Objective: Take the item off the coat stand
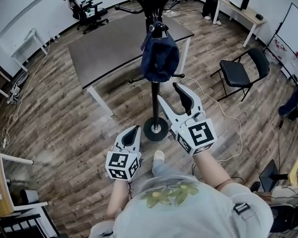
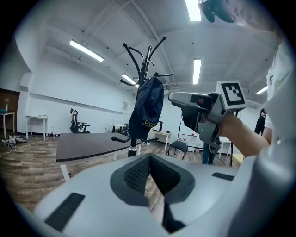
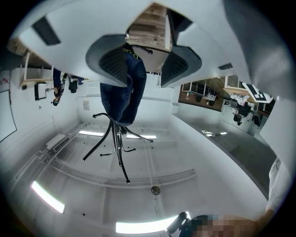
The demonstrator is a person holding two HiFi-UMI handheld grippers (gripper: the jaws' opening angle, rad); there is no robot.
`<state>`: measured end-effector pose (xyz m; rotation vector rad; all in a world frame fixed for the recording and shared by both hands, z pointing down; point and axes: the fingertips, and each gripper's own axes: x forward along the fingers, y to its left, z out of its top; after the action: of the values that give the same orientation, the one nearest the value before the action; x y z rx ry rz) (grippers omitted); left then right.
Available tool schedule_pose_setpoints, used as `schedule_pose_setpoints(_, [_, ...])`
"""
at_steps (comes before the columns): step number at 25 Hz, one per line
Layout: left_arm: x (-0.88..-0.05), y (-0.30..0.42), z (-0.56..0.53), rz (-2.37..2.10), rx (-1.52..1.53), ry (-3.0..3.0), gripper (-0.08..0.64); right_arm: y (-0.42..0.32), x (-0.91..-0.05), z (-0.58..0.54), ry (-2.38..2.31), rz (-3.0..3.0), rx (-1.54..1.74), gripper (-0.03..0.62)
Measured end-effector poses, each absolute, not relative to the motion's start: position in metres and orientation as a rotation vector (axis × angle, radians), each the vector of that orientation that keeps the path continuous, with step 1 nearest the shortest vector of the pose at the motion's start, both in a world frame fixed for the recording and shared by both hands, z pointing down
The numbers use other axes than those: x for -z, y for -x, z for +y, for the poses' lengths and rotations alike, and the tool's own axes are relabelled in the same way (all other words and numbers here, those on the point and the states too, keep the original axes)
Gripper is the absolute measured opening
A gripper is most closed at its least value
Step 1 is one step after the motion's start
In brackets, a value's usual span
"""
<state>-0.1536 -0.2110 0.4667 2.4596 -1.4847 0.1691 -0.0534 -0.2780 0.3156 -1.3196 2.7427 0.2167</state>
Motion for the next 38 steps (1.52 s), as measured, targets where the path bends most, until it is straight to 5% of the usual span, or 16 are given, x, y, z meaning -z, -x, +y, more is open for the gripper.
schedule_pose_setpoints(33, [-0.488, 0.153, -0.228, -1.458, -0.189, -2.423, 0.015, 0.071, -0.299, -0.375, 1.576, 2.633, -0.28, 0.217])
schedule_pose_setpoints(38, [-0.49, 0.155, -0.229, -1.461, -0.191, -2.415, 0.015, 0.074, -0.3, -0.375, 1.472, 2.661, -0.233, 0.066])
